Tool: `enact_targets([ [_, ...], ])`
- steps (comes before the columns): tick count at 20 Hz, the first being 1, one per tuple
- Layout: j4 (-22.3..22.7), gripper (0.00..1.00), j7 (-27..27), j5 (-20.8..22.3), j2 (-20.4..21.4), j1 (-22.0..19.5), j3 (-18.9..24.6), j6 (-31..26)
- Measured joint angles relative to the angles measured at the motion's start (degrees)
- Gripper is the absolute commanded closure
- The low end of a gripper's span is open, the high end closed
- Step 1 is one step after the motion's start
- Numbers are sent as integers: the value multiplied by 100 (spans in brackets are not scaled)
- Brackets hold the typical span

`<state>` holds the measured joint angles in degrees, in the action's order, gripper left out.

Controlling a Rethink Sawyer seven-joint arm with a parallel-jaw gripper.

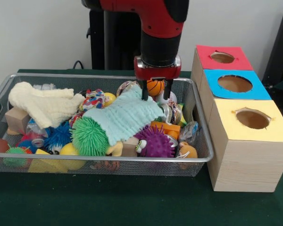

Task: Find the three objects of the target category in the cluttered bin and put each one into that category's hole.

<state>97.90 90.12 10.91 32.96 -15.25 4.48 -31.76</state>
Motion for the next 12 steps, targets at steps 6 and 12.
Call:
enact_targets([
  [6, -168, 0, 0, 0, -139, 163, -2, 0],
  [12, -285, 0, 0, 2, -385, 364, -65, 66],
])
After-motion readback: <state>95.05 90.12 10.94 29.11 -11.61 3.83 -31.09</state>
